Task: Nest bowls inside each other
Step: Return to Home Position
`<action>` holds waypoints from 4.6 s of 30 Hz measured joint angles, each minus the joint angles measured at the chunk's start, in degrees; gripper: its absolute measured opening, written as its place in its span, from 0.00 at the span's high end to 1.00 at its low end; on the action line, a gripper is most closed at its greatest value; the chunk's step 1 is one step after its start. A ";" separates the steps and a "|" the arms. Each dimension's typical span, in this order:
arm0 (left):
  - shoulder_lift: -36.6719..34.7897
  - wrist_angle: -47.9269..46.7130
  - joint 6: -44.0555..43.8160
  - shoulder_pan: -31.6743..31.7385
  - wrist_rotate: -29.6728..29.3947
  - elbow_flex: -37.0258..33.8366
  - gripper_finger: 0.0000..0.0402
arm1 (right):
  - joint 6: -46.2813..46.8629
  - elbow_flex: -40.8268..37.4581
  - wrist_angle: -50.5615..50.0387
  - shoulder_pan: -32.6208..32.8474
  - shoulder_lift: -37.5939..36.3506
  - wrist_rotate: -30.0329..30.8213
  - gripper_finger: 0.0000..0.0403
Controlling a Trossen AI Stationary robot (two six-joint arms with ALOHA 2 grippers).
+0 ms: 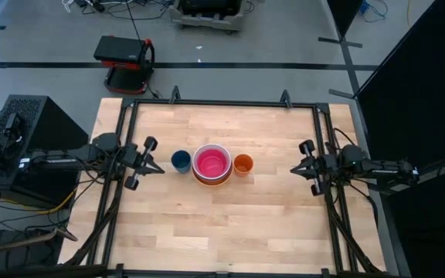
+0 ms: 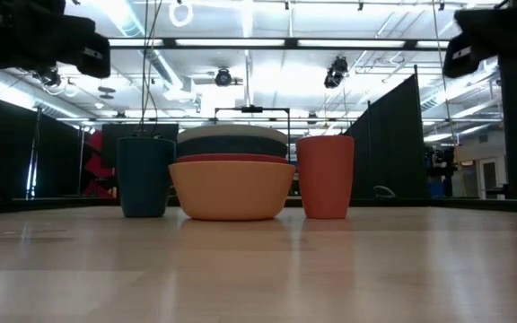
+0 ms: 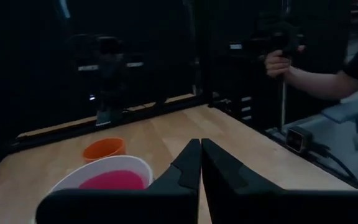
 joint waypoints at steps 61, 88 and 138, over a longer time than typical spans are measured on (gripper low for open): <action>0.08 8.58 -6.89 0.11 -18.01 -7.04 0.98 | -0.52 0.00 -4.21 -0.02 0.07 -1.37 1.00; 0.08 8.52 -6.87 0.11 -17.99 -7.06 0.99 | -0.52 0.00 -4.20 -0.01 0.07 -1.34 1.00; 0.08 8.54 -6.88 0.11 -17.97 -7.08 0.99 | -0.52 0.00 -4.21 0.01 0.07 -1.34 1.00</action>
